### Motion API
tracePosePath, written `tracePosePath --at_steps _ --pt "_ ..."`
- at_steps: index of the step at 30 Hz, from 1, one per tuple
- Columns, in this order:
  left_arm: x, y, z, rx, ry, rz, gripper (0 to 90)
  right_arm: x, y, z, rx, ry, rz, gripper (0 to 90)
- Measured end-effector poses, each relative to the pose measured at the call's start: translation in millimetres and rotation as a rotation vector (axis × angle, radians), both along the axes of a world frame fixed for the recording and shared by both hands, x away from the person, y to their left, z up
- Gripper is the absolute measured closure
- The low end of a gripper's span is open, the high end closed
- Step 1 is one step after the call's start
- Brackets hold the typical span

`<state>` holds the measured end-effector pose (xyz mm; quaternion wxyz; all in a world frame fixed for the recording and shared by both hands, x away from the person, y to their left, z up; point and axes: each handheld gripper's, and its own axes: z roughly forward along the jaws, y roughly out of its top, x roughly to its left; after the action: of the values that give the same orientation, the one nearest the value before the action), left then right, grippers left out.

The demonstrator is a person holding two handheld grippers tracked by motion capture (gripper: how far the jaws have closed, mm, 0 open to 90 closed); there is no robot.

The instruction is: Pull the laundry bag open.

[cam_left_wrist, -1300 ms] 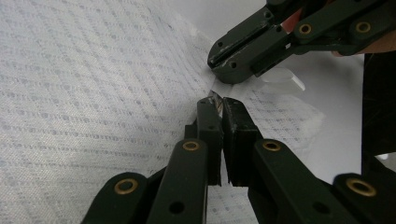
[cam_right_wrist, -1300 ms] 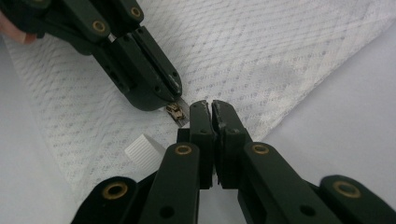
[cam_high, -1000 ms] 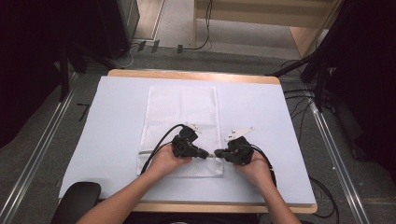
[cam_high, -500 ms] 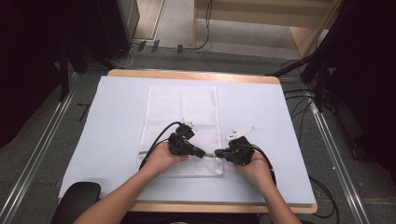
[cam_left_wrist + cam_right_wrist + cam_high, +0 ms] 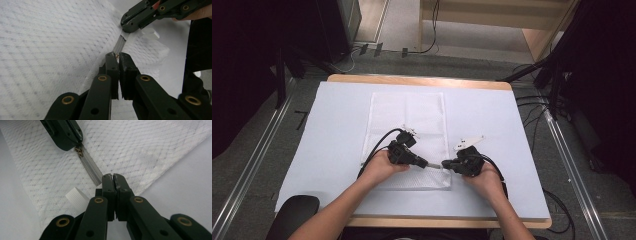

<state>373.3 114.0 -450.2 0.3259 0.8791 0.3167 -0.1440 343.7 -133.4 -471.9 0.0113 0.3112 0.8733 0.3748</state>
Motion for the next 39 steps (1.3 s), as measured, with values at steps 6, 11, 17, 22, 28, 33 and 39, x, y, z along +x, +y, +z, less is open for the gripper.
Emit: tracePosePath --at_steps 6,11,17,22,28,33,39 --pt "0.5 3.2 5.4 0.019 0.002 -0.005 87.9 -1.1 0.8 0.4 -0.006 -0.003 -0.003 89.6" --pt "-0.8 8.5 12.6 0.053 -0.017 -0.015 87.9 -0.7 1.7 1.2 -0.020 -0.014 0.008 89.5" --pt "-2.0 22.4 11.8 0.035 -0.015 0.006 87.9 -0.1 2.2 1.3 -0.018 -0.007 0.006 89.5" --pt "-3.2 26.5 14.6 0.028 -0.024 0.018 87.9 -0.1 2.4 1.1 -0.015 -0.005 0.006 89.4" --pt "-3.9 28.9 19.3 0.002 -0.024 0.027 87.9 2.0 1.3 0.6 -0.006 0.006 0.011 89.5" --pt "-2.9 37.3 19.6 0.005 -0.011 0.043 87.9 2.7 0.8 0.5 -0.004 0.010 0.016 89.5" --pt "-1.9 49.5 21.3 0.006 -0.002 0.050 87.9 2.1 1.6 1.1 -0.013 0.005 0.020 89.4"
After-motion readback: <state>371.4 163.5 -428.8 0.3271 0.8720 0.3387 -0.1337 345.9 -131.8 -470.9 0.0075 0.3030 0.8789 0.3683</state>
